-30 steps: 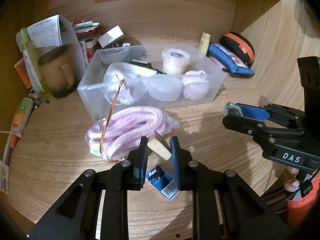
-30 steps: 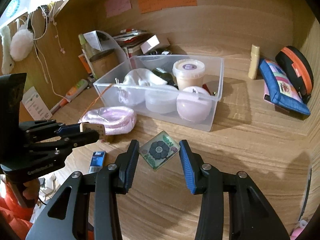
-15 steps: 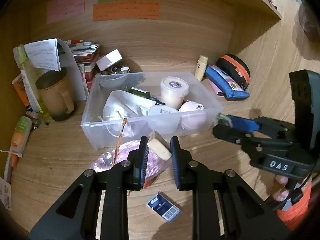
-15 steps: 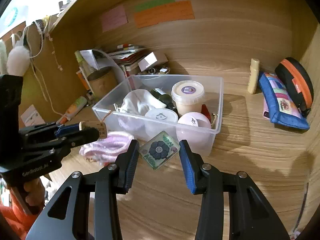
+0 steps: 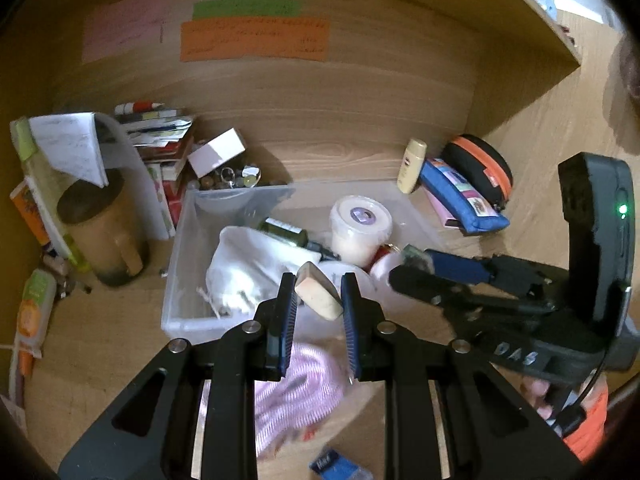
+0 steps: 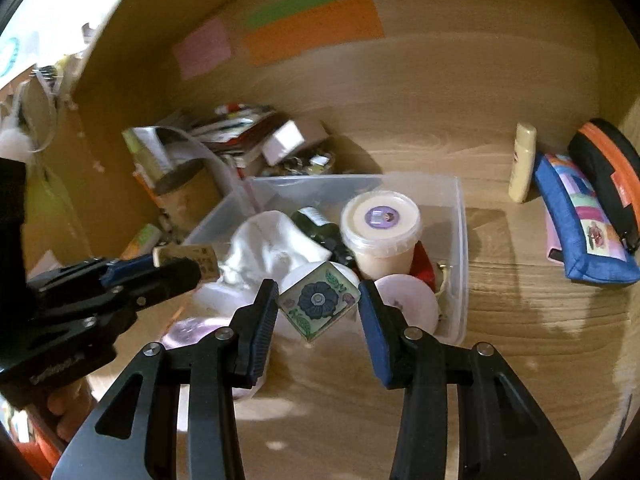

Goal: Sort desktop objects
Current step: 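Carry the tile and eraser over the clear box and open both tools inside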

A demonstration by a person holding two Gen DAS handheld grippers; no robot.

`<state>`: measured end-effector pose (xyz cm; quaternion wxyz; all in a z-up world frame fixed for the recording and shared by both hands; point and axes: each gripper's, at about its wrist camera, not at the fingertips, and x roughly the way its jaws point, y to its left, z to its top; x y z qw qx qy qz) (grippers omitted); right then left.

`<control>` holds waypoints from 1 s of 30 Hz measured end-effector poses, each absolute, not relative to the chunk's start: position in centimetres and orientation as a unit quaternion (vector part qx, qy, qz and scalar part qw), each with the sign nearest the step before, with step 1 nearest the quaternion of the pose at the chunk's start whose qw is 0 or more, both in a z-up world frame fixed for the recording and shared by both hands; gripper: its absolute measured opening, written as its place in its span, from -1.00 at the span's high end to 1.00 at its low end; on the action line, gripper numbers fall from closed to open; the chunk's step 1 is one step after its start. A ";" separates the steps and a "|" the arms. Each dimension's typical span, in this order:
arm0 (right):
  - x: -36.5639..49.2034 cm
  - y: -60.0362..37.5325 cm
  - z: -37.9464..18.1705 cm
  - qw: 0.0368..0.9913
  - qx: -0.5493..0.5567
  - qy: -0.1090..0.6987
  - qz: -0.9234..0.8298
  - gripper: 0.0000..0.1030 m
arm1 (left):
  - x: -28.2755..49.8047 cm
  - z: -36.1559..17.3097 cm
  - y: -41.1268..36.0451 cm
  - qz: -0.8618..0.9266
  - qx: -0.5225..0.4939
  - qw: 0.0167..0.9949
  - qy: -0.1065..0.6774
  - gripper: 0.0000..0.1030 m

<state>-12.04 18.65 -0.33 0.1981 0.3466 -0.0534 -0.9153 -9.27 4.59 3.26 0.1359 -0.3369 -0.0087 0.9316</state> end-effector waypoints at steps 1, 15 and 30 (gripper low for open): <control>-12.4 18.5 -0.6 0.194 0.350 -0.054 -0.915 0.26 | -9.8 3.0 4.6 0.930 -0.341 0.136 -0.010 0.58; -13.8 17.2 -1.3 0.176 0.348 -0.014 -0.921 0.25 | -13.5 0.2 4.3 0.906 -0.395 0.152 -0.021 0.58; -10.6 17.9 0.1 0.174 0.324 -0.004 -0.930 -0.01 | -8.7 2.6 1.9 0.927 -0.357 0.117 0.019 0.13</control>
